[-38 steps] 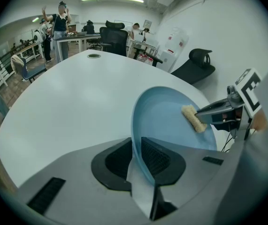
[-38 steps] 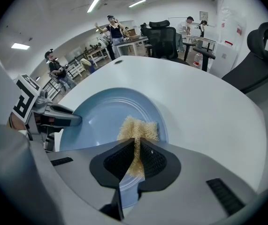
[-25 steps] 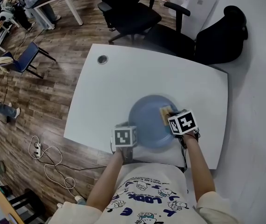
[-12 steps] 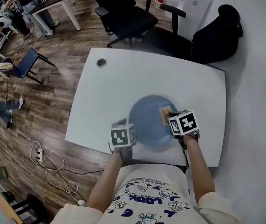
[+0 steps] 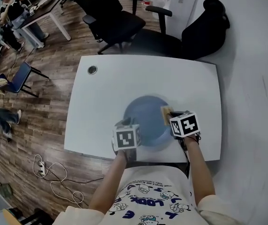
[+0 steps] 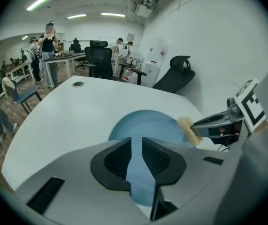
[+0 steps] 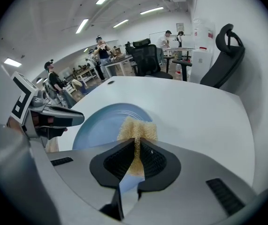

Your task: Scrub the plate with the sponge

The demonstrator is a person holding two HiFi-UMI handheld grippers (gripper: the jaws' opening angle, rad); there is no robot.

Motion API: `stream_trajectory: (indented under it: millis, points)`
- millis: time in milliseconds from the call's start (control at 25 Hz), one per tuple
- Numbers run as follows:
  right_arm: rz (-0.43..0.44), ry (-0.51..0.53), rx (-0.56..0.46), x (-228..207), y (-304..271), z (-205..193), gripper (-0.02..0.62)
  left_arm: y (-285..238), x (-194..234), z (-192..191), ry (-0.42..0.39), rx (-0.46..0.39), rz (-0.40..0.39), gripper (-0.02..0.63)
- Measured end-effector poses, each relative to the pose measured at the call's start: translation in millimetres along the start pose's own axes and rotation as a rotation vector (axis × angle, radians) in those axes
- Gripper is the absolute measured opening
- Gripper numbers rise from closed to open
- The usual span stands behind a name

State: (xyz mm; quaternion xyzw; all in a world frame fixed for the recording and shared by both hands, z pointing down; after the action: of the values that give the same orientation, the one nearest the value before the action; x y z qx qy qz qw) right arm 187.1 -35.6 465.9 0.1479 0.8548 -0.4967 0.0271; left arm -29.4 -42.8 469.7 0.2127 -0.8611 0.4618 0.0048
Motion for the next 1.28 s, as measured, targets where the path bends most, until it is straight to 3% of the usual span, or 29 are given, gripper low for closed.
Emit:
stream_trajectory:
  millis: [680,880,1280]
  points:
    - [-0.196,-0.274,-0.052,-69,57,-82,0.046,-31,-116,7,-0.223,0.074,-0.181,0.037]
    - [-0.203,-0.283,-0.070,-81,56,-100,0.046,-38,-140,5,-0.265,0.098,-0.202,0.037]
    - [-0.177,-0.267,-0.053,-88,49,-105,0.046,-45,-161,-2,-0.271,0.126,-0.199,0.035]
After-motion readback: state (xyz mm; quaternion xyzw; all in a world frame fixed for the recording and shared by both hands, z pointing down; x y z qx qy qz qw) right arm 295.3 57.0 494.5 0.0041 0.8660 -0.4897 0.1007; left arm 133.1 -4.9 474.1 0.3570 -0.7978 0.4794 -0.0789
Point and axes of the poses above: the fingertips, and each gripper's own axes: y backward along the fingers, x to its left, z out of its top, the point moved 7 cm from there along y, backward along the fingers, and after that the axes turned 4 degrees about -y, right-handed, at the moved point
